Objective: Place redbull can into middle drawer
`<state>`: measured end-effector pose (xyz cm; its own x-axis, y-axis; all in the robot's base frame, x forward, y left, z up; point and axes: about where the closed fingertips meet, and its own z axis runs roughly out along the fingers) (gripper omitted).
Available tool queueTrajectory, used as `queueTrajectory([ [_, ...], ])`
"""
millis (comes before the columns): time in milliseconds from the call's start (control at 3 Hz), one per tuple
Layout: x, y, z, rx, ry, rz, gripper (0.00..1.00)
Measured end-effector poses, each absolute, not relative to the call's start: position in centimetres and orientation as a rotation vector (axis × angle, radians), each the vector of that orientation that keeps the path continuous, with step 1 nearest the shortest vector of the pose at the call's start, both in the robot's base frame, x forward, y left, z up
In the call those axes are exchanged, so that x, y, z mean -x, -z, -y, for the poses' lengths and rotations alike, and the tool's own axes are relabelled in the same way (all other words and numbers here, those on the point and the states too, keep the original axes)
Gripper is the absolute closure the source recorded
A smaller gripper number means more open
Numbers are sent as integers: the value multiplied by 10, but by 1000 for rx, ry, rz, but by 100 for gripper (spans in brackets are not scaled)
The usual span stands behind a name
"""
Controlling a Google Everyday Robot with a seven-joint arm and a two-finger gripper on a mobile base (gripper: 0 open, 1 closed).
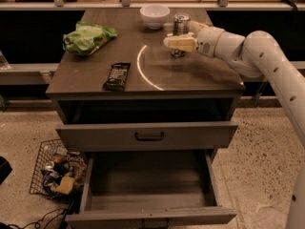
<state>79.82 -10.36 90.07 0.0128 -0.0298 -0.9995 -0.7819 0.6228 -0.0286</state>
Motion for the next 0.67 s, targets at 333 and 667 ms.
queueTrajectory([
  [333, -798, -900, 100, 729, -681, -1454, 39],
  [667, -798, -900, 96, 732, -686, -1452, 64],
])
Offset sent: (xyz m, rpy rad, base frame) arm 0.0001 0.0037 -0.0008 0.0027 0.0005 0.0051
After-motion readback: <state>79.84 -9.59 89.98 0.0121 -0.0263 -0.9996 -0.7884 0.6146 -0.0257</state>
